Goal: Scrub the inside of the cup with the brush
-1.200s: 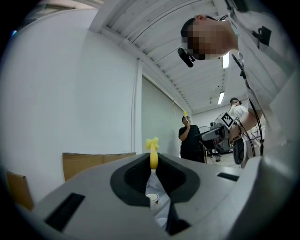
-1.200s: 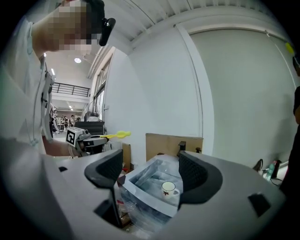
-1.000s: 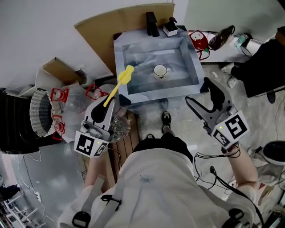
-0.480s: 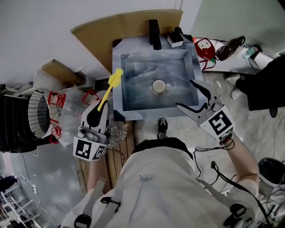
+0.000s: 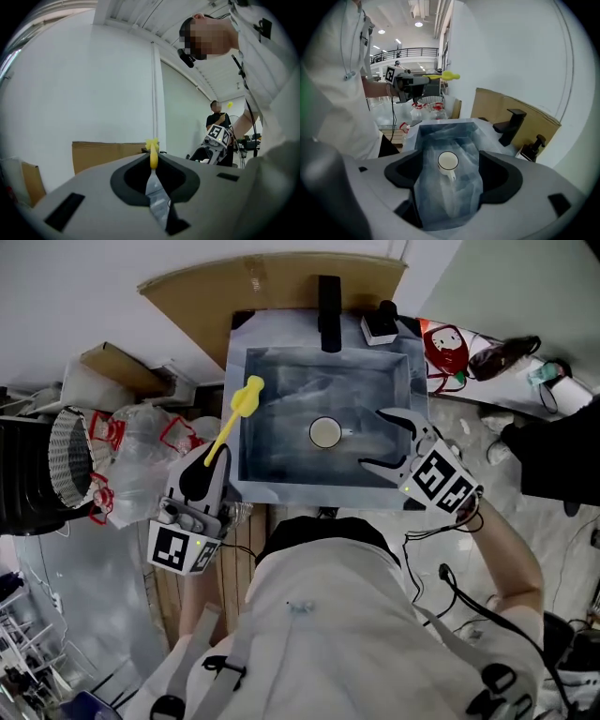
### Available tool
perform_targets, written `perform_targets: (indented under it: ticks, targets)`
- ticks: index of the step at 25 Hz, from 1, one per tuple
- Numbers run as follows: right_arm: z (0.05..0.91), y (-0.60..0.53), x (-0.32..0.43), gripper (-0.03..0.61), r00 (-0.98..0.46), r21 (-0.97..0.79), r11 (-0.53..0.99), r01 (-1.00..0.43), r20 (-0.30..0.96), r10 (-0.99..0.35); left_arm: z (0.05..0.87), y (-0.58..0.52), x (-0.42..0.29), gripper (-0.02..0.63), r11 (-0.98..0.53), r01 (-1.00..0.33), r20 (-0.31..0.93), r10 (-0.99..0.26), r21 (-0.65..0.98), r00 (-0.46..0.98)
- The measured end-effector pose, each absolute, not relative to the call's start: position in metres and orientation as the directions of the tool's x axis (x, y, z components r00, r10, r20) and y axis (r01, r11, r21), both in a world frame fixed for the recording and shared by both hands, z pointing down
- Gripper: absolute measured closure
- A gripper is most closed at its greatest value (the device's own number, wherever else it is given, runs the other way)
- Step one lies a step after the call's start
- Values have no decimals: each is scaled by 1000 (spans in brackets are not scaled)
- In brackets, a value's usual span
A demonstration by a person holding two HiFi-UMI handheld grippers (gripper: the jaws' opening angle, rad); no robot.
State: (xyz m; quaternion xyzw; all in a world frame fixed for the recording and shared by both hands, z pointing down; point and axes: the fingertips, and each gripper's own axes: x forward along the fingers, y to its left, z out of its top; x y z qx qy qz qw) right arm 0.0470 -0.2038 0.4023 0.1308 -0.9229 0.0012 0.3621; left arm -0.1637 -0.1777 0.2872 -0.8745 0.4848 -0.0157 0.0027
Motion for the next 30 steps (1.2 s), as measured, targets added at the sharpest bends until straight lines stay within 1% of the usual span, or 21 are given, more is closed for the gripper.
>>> perform_targets:
  ticks: [4, 9, 14, 21, 30]
  targets:
    - [421, -214, 42, 221, -694, 57, 983, -172, 702, -162, 301, -189, -144, 580, -553, -832, 78, -828, 51, 555]
    - [450, -221, 33, 221, -655, 39, 996, -77, 752, -80, 314, -195, -124, 579, -590, -806, 133, -796, 50, 591]
    - [488, -221, 32, 221, -574, 4, 1000, -17, 819, -13, 333, -201, -118, 580, -627, -776, 189, -756, 66, 627]
    - [529, -226, 24, 221, -498, -28, 999, 20, 867, 34, 382, -209, -95, 578, -697, -705, 343, -635, 133, 692]
    - [580, -229, 22, 222, -399, -85, 995, 58, 911, 101, 436, -215, -77, 580, -733, -660, 429, -550, 164, 717]
